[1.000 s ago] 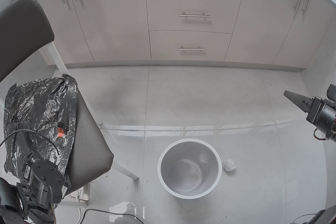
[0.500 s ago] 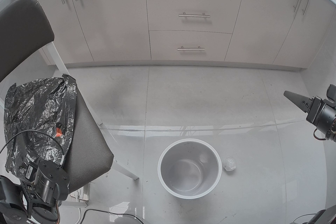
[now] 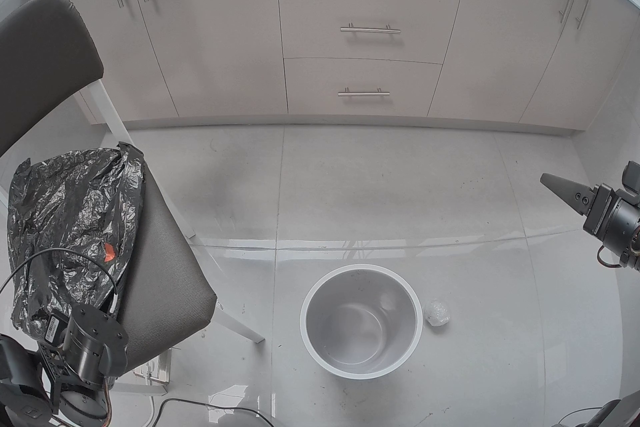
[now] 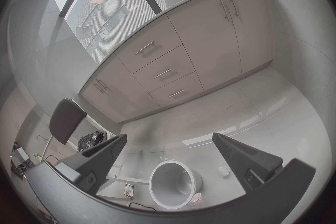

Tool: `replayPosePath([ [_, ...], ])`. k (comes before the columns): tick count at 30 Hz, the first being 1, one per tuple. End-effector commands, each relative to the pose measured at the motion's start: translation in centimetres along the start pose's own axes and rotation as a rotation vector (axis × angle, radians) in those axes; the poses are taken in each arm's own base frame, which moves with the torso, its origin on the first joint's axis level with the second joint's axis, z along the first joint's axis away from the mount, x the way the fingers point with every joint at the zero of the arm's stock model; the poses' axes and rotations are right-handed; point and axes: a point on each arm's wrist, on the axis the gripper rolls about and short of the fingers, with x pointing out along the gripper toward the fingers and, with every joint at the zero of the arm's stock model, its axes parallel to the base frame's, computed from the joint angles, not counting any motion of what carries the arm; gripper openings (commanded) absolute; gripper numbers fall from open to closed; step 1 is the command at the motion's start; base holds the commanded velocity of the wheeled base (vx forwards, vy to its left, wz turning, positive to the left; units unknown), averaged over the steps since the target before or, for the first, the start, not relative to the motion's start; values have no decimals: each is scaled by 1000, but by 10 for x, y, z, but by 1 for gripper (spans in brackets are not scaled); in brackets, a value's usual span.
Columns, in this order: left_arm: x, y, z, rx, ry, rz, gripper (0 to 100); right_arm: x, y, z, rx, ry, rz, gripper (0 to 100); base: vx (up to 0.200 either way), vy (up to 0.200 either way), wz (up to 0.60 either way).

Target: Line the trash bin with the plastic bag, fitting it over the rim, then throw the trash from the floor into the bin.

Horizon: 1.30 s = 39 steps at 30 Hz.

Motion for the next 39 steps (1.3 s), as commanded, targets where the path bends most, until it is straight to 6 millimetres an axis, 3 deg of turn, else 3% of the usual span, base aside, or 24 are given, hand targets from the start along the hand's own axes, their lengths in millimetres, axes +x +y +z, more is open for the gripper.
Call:
replayPosePath([
  [1,1,8,7,-68,-5,8,0,-2,1,1,-1,-7,3,100,0,0,0],
  [7,-1,27,29,-250,-82,-109,0,-2,1,1,5,-10,4,100,0,0,0],
  [11,-16,46,66,-561,-226,-410,0,-2,0,-1,9,-4,2,100,0,0,0],
  [14,-26,65,84,-732,-307,-758,0,-2,-1,-4,8,8,-2,100,0,0,0],
  [17,-29,77,89,-824,-324,-1013,0,-3,-2,-6,9,15,-4,100,0,0,0],
  [18,-29,85,88,-868,-319,-1165,0,-4,-3,-9,9,24,-6,100,0,0,0],
  [24,-17,112,72,-962,-183,-1657,0,-6,-5,-15,1,8,3,100,0,0,0],
  [33,-20,120,67,-822,-153,-2007,0,3,-1,-27,-6,65,40,100,0,0,0],
  [39,-38,110,86,-481,-268,-2255,0,38,2,-37,-8,103,69,100,0,0,0],
])
